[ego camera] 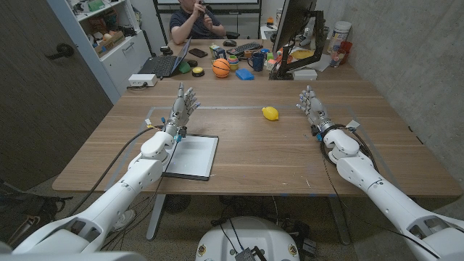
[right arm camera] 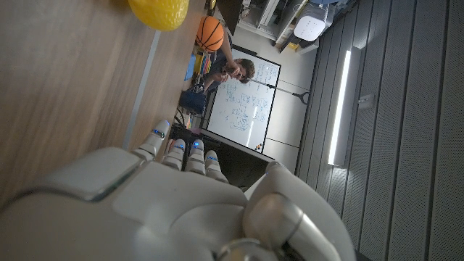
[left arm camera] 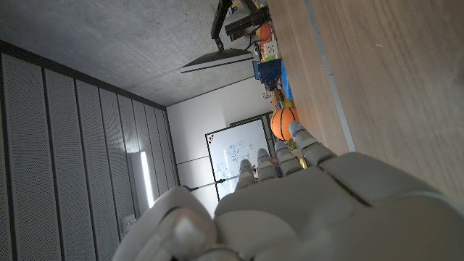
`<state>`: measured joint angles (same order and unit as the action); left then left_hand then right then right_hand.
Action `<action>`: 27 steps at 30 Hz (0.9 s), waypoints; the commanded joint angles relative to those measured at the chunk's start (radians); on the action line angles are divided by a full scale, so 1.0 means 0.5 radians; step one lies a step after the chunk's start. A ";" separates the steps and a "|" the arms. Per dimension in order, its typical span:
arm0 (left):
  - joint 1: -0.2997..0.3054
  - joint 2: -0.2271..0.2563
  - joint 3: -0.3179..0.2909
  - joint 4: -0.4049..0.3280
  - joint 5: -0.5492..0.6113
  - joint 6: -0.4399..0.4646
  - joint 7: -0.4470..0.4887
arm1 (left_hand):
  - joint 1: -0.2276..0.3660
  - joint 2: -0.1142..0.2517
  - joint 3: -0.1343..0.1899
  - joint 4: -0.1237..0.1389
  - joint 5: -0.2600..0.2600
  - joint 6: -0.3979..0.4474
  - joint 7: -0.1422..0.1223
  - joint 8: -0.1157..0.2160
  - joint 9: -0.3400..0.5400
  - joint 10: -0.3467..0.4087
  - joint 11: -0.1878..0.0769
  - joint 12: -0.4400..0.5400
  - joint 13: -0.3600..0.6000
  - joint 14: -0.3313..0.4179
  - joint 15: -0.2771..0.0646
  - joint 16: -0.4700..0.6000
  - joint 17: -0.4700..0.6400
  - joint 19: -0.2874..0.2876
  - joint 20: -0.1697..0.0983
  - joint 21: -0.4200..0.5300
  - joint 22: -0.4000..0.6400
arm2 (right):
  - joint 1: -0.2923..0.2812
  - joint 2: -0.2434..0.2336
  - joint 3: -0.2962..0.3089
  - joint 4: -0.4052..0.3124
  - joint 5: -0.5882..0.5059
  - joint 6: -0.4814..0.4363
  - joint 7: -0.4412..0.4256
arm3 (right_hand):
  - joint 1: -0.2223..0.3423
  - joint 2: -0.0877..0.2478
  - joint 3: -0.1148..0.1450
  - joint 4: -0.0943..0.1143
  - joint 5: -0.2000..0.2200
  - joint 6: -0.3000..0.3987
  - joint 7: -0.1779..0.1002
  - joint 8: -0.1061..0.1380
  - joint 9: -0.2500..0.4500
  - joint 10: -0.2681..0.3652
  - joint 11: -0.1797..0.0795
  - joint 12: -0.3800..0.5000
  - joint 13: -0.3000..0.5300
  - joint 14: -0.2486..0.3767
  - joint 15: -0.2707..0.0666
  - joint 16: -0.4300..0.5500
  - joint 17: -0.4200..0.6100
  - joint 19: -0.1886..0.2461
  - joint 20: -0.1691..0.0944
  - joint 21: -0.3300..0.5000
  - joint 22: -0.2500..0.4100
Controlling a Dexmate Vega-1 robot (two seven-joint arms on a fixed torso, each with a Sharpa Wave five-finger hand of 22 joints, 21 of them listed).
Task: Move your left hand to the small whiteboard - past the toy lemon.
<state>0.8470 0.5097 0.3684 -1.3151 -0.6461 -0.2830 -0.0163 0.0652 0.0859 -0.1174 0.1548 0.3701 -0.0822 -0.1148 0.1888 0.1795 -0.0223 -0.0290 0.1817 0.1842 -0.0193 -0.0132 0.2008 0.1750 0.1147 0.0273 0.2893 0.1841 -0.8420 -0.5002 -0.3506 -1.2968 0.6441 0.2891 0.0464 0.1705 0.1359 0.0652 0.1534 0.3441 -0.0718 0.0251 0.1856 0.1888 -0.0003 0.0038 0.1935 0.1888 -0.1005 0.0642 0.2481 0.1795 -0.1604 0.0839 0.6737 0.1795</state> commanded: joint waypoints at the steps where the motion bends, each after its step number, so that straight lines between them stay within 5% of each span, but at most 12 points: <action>1: 0.018 -0.008 -0.009 -0.044 0.028 0.035 0.031 | 0.001 0.039 -0.008 0.011 0.010 -0.003 -0.008 0.012 0.010 -0.005 -0.011 0.009 0.006 -0.008 -0.006 0.007 0.010 0.014 0.000 0.005 0.011 | -0.023 0.067 0.104 0.025 -0.071 -0.044 0.084 | 0.013 0.026 -0.003 0.012 0.009 -0.017 0.001 0.012 0.003 -0.013 -0.005 0.011 0.008 -0.022 -0.002 0.010 0.011 -0.015 -0.003 0.013 0.011; 27: 0.019 -0.014 -0.009 -0.075 0.054 0.069 0.048 | -0.006 0.038 -0.021 0.009 0.015 -0.009 -0.005 0.009 0.009 -0.009 -0.011 0.008 0.006 -0.009 -0.006 0.007 0.009 0.018 -0.001 -0.010 0.011 | -0.033 0.194 0.269 0.068 -0.195 -0.091 0.204 | 0.006 0.023 -0.005 0.011 0.008 -0.019 0.002 0.012 0.004 -0.013 -0.003 0.008 0.008 -0.020 -0.004 0.004 0.011 -0.012 -0.002 0.001 0.011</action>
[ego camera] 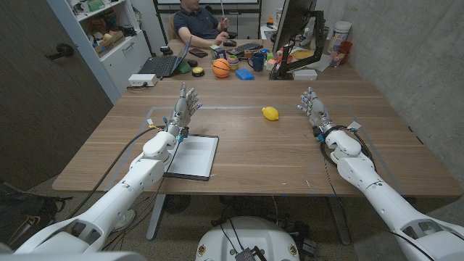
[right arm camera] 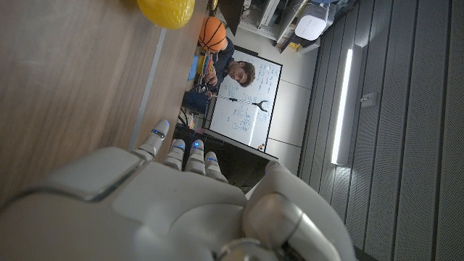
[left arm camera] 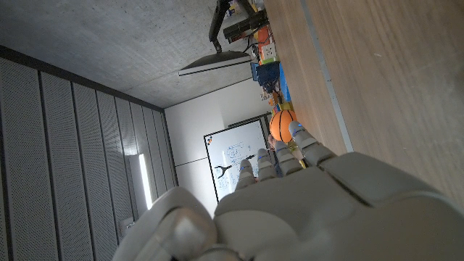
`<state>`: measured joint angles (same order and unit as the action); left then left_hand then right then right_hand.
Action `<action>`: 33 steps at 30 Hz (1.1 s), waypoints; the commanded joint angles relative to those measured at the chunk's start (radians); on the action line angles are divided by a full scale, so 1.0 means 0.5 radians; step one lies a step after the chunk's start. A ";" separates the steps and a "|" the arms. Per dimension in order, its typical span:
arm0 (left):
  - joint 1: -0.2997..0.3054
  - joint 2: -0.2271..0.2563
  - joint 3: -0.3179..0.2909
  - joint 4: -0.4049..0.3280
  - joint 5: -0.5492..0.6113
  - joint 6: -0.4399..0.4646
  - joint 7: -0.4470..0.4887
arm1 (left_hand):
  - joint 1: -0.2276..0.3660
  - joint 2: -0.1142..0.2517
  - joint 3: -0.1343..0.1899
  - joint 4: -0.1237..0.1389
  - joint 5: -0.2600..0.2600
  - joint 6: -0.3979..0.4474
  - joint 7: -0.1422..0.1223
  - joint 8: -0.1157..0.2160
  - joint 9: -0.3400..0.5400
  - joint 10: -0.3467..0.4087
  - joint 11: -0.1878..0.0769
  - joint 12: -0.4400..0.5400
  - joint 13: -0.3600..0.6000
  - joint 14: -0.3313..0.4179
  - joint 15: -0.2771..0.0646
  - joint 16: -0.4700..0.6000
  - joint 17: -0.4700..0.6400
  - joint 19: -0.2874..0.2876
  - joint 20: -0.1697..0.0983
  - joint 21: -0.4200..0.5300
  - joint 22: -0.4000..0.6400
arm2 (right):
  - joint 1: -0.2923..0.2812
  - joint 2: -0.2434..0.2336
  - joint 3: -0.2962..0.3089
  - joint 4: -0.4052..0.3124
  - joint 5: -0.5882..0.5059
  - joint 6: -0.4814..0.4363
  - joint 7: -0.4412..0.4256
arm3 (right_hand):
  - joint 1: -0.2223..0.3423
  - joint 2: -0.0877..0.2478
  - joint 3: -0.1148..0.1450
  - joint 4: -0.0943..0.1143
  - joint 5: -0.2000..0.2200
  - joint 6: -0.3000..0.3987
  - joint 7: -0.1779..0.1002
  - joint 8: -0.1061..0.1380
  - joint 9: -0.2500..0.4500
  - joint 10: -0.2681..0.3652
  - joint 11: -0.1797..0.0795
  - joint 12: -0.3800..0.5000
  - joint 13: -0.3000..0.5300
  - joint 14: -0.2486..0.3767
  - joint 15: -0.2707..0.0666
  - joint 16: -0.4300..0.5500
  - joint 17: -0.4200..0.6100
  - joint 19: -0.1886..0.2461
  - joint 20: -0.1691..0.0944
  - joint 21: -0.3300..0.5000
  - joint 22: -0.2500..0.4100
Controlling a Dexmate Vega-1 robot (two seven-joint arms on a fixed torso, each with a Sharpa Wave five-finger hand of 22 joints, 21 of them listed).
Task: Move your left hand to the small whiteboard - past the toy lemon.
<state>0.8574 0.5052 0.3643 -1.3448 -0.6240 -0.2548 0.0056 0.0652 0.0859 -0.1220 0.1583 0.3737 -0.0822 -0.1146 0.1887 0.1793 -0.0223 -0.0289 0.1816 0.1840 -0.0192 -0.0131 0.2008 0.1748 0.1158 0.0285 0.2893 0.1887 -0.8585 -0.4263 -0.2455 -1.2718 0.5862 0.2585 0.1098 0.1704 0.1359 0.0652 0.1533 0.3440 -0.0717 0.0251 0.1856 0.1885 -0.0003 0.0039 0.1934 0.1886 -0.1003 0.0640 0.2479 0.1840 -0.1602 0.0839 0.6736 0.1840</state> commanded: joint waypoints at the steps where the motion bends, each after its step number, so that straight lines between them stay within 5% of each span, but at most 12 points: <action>1: -0.003 -0.005 0.001 -0.016 0.010 0.016 0.004 | -0.007 0.038 -0.012 0.001 0.009 -0.009 -0.006 0.009 0.010 -0.009 -0.010 0.009 0.007 -0.009 -0.006 0.007 0.010 0.016 -0.002 -0.010 0.002 | 0.000 0.047 0.062 0.020 -0.084 -0.028 0.084 | 0.006 0.023 -0.004 0.012 0.008 -0.019 0.002 0.012 0.004 -0.013 -0.003 0.008 0.008 -0.020 -0.004 0.005 0.002 -0.012 -0.002 0.001 0.002; 33: -0.008 -0.011 -0.009 0.002 0.010 0.019 0.015 | -0.011 0.039 -0.026 -0.001 0.015 -0.008 -0.005 0.010 0.010 -0.010 -0.010 0.009 0.007 -0.009 -0.003 0.006 0.009 0.021 -0.003 -0.026 0.002 | 0.048 0.129 0.117 0.099 -0.148 -0.051 0.160 | -0.001 0.023 -0.004 0.011 0.008 -0.015 0.007 0.014 0.005 -0.010 0.000 0.007 0.008 -0.010 0.000 0.001 0.002 -0.002 -0.004 -0.011 0.003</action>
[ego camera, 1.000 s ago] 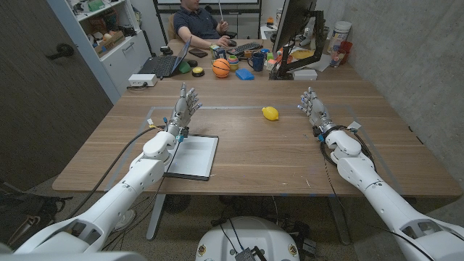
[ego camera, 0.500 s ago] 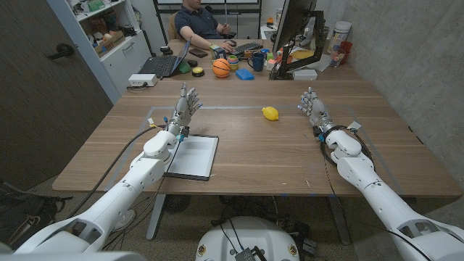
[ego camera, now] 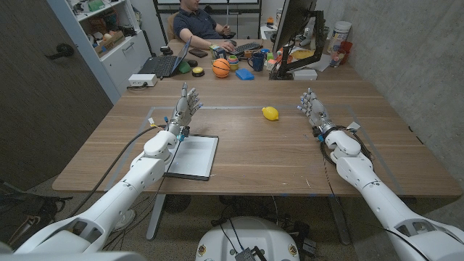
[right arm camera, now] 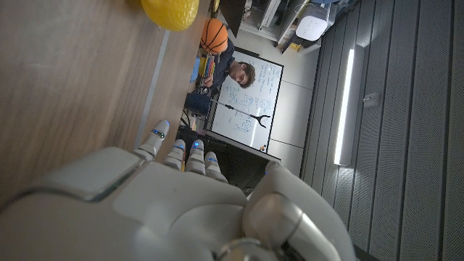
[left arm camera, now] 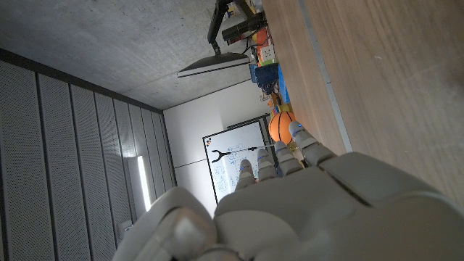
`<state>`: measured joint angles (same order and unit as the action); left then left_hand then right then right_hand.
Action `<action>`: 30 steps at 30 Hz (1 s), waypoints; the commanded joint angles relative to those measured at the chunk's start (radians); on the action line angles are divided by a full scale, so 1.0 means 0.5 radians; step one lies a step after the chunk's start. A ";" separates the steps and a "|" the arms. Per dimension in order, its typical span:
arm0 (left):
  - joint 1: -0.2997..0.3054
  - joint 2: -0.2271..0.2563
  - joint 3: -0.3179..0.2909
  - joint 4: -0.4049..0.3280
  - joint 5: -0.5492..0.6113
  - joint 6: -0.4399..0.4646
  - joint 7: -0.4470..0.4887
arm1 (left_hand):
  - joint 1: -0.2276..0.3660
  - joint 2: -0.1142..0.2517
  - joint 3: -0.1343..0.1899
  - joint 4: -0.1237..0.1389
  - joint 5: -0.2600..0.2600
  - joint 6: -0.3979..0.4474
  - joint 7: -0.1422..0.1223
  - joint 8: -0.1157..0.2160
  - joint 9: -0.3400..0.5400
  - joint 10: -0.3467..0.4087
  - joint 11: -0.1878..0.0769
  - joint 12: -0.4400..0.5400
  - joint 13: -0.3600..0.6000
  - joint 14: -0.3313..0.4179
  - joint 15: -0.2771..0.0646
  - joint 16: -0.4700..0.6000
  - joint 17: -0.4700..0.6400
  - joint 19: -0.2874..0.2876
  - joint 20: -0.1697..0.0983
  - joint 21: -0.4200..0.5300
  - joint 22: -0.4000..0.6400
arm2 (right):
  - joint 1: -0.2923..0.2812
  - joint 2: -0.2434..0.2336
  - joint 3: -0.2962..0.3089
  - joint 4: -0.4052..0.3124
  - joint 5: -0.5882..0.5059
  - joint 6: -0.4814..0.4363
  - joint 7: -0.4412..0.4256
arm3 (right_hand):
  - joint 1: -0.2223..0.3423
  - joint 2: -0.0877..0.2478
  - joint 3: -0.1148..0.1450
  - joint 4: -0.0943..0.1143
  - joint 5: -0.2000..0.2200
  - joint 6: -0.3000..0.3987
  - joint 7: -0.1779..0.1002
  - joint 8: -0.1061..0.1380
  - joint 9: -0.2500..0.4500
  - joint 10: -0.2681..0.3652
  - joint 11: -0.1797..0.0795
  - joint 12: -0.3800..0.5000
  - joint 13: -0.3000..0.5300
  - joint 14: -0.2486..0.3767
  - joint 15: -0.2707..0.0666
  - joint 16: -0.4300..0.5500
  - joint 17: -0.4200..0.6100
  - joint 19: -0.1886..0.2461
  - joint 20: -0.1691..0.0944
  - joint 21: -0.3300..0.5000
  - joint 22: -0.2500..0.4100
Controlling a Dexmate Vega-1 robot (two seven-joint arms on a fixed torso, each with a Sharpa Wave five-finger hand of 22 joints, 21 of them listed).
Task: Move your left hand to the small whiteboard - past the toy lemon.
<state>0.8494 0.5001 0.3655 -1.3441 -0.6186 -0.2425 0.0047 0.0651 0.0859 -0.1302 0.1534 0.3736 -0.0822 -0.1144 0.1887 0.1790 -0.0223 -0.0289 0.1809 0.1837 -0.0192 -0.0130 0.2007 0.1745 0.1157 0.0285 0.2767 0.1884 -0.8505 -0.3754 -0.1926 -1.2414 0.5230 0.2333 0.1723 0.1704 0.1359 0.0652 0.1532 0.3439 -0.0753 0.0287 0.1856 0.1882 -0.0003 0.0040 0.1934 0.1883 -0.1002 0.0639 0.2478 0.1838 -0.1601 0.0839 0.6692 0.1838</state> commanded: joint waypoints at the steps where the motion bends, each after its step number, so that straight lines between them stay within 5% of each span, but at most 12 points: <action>1: 0.009 -0.001 -0.012 0.000 0.000 -0.005 0.018 | -0.011 0.039 -0.010 0.009 0.015 -0.008 -0.004 0.010 0.010 -0.010 -0.010 0.011 0.007 -0.010 -0.002 0.006 0.010 0.021 -0.003 -0.001 0.003 | 0.034 0.028 0.011 0.041 -0.024 0.000 0.036 | -0.001 0.023 -0.004 0.011 0.008 -0.008 0.001 0.014 0.005 -0.010 -0.001 0.006 0.009 -0.010 -0.002 0.001 0.002 -0.002 -0.004 -0.002 0.003; 30: 0.011 0.004 -0.016 0.008 -0.009 -0.010 0.005 | -0.013 0.041 -0.022 0.008 0.021 -0.008 -0.004 0.010 0.010 -0.013 -0.008 0.010 0.007 -0.009 -0.002 0.006 0.009 0.028 -0.001 -0.015 0.003 | 0.041 0.050 0.022 0.053 -0.046 -0.008 0.054 | -0.005 0.023 -0.003 0.009 0.009 -0.007 0.000 0.015 0.005 -0.007 -0.001 0.006 0.009 -0.005 0.007 -0.004 0.002 0.002 0.000 -0.016 0.003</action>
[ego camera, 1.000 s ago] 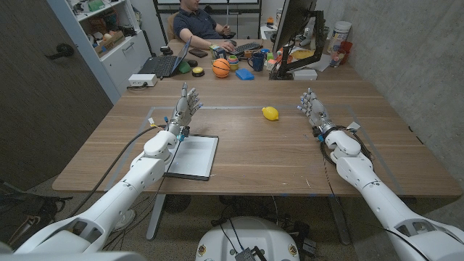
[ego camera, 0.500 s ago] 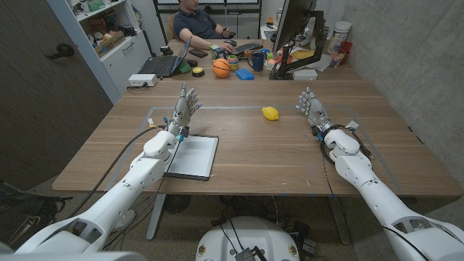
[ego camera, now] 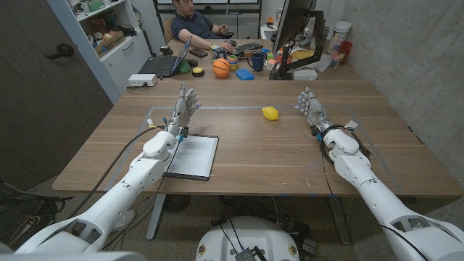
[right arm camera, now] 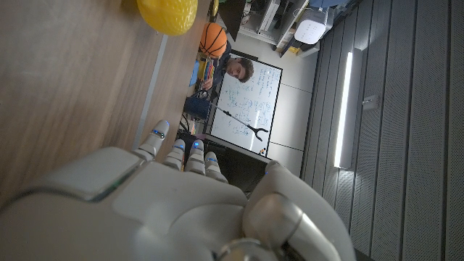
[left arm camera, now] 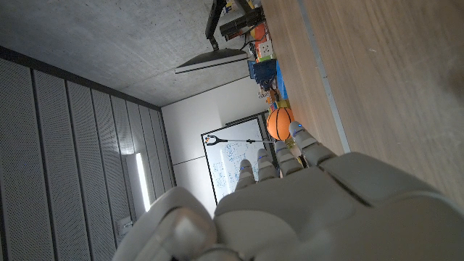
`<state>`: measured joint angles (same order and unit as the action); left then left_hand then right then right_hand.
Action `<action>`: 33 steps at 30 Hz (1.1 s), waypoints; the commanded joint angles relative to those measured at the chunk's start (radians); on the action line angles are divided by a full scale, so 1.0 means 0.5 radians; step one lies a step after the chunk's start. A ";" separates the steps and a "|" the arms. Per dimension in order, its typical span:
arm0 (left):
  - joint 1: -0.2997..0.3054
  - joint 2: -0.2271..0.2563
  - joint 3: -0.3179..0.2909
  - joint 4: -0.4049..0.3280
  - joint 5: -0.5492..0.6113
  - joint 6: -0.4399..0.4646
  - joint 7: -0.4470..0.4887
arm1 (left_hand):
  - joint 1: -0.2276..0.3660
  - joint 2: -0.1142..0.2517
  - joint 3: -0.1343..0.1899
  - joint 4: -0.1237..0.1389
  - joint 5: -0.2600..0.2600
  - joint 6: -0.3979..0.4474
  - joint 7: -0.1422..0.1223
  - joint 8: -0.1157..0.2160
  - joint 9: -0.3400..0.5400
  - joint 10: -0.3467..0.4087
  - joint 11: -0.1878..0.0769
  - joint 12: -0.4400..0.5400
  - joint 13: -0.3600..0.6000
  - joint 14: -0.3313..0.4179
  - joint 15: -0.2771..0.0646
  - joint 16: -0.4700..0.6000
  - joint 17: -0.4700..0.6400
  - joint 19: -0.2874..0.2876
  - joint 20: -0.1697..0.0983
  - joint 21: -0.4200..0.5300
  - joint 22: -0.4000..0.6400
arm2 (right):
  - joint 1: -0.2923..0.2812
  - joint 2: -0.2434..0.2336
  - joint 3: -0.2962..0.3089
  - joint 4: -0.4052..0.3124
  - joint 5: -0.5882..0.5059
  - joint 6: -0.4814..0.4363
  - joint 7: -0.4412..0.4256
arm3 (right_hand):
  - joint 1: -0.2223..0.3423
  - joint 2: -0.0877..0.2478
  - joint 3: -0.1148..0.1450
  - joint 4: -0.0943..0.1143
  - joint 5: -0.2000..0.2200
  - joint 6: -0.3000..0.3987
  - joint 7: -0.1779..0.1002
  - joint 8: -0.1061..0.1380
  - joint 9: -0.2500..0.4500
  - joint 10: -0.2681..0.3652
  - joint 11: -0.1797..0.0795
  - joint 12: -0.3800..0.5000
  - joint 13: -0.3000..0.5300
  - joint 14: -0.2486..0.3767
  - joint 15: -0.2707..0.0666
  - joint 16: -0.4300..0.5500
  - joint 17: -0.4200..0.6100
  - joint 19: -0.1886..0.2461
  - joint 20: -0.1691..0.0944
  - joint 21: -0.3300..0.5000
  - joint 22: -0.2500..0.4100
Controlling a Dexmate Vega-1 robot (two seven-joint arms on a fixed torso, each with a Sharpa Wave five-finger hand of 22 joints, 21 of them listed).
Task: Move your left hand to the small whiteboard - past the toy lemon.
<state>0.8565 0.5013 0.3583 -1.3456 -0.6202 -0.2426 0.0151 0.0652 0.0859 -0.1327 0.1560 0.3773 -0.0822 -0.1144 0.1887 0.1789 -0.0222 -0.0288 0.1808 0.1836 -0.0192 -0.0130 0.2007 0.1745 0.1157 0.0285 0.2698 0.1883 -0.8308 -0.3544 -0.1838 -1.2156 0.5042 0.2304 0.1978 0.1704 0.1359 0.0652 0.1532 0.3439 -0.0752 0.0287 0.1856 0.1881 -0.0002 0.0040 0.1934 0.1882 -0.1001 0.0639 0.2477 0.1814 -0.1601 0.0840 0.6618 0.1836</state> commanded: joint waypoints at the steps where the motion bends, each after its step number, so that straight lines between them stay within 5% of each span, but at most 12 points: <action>1: -0.003 0.002 -0.003 0.010 -0.005 -0.009 -0.013 | -0.014 0.041 -0.017 0.002 0.014 -0.007 -0.003 0.011 0.010 -0.013 -0.011 0.010 0.007 -0.009 -0.003 0.007 0.010 0.028 -0.001 -0.002 0.004 | 0.001 0.008 0.004 -0.002 -0.007 -0.008 0.003 | -0.005 0.023 -0.003 0.009 0.009 -0.007 0.001 0.014 0.006 -0.007 0.000 0.005 0.009 -0.005 0.008 -0.004 0.007 0.002 0.000 -0.002 0.004; 33: -0.008 -0.006 -0.008 0.037 -0.013 -0.024 -0.025 | -0.015 0.042 -0.030 0.001 0.019 -0.009 -0.005 0.010 0.010 -0.012 -0.010 0.011 0.007 -0.009 -0.002 0.006 0.010 0.034 -0.001 -0.017 0.004 | 0.025 0.014 -0.004 0.023 -0.027 0.002 0.019 | -0.012 0.020 -0.004 0.009 0.010 -0.010 -0.003 0.014 0.006 -0.004 0.002 0.005 0.009 0.000 0.006 -0.011 0.007 0.008 0.004 -0.018 0.004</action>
<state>0.8501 0.5001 0.3568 -1.3299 -0.6249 -0.2518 -0.0003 0.0623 0.0888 -0.1410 0.1558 0.3811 -0.0822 -0.1143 0.1887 0.1789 -0.0222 -0.0288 0.1808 0.1836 -0.0192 -0.0130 0.2007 0.1744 0.1246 0.0305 0.2622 0.1882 -0.8300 -0.3496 -0.1813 -1.2189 0.4939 0.2279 0.1982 0.1704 0.1359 0.0652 0.1532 0.3439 -0.0752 0.0287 0.1856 0.1881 -0.0002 0.0040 0.1934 0.1882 -0.1001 0.0639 0.2429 0.1816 -0.1601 0.0839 0.6541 0.1835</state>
